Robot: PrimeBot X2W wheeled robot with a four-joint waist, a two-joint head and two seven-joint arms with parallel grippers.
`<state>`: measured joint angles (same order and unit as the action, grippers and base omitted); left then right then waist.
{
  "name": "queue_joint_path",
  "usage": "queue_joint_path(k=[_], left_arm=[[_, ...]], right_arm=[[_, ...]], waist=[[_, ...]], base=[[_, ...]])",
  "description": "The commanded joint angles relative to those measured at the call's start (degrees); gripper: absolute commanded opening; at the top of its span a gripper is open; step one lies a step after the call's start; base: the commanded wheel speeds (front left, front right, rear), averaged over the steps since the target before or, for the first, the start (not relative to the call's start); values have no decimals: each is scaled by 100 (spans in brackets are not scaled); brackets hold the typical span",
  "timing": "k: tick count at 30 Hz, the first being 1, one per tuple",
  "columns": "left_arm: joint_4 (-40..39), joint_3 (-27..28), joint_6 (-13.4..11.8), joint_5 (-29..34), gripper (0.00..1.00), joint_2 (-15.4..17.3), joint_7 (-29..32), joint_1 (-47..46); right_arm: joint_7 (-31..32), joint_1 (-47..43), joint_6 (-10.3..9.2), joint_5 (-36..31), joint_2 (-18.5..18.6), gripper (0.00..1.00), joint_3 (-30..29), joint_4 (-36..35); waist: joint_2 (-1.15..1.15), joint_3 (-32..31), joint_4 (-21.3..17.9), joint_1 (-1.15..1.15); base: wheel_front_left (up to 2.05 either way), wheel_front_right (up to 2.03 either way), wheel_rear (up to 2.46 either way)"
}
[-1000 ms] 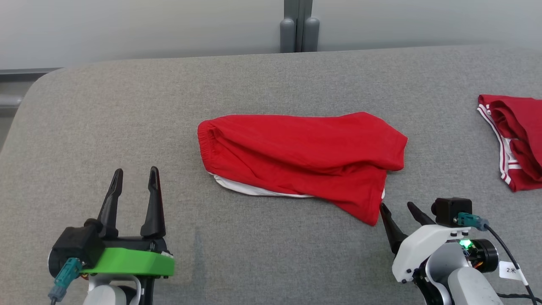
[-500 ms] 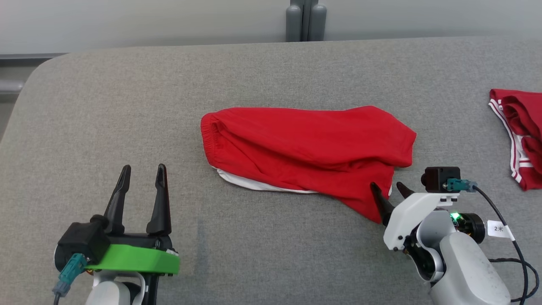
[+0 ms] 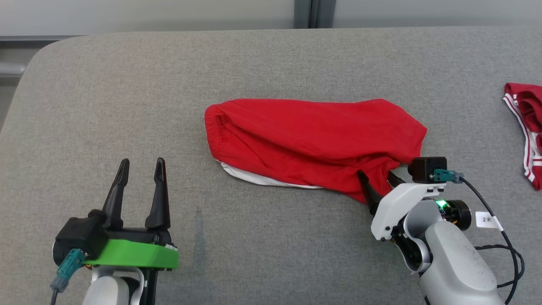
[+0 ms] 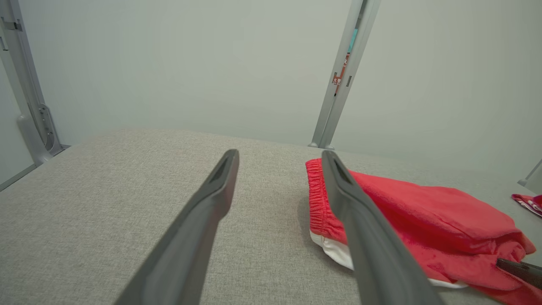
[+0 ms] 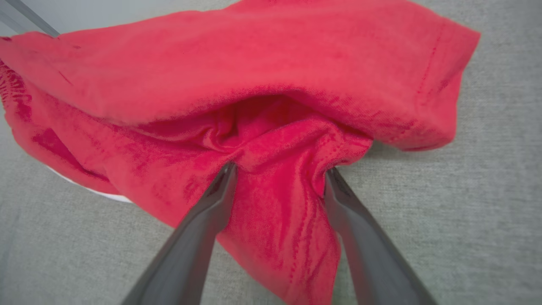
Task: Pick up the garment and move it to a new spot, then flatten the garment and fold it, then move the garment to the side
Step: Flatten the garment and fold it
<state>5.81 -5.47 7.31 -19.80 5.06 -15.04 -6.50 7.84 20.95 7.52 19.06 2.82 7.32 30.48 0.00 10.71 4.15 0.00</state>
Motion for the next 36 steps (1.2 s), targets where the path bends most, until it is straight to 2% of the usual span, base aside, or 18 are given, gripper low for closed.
queue_joint_path(k=[1, 13, 24, 25, 26, 27, 32, 36], left_arm=[[0, 18, 22, 0, 100, 19, -15, -93], [-32, -11, 22, -22, 100, 7, -15, -120], [-5, -51, 22, -61, 100, 49, -15, -183], [-6, -53, 22, -61, 100, 52, -15, -190], [-7, -53, 22, -61, 100, 52, -15, -195], [-6, -50, 22, -58, 100, 53, -15, -197], [-22, -19, 22, -46, 100, 50, -15, -164], [-70, 23, 22, -29, 100, 44, -15, -120]], right_arm=[[-74, -40, -7, -8, 15, 100, 4, -67], [-62, -390, -7, -252, 14, 100, -216, -833], [116, -263, -7, -241, 13, 100, -195, -879], [80, -246, -7, -261, 13, 48, -178, -893], [17, -226, -7, -293, 16, 8, -193, -922], [-8, -230, -7, -317, 17, 0, -202, -944], [-268, -424, -7, -409, 14, 0, -379, -1373], [-228, -532, -7, -574, 15, 0, -623, -2058]], waist=[[0, -10, -3, 0], [0, 0, -35, 0], [0, 106, 61, 0], [0, 113, 72, 0], [0, 117, 80, 0], [0, 117, 90, 0], [0, 92, 120, 0], [0, 104, 100, 0]], base=[[0, 0, 0], [0, 0, 0], [0, 0, 0], [0, 0, 0], [0, 0, 0], [0, 0, 0], [0, 0, 0], [0, 0, 0]])
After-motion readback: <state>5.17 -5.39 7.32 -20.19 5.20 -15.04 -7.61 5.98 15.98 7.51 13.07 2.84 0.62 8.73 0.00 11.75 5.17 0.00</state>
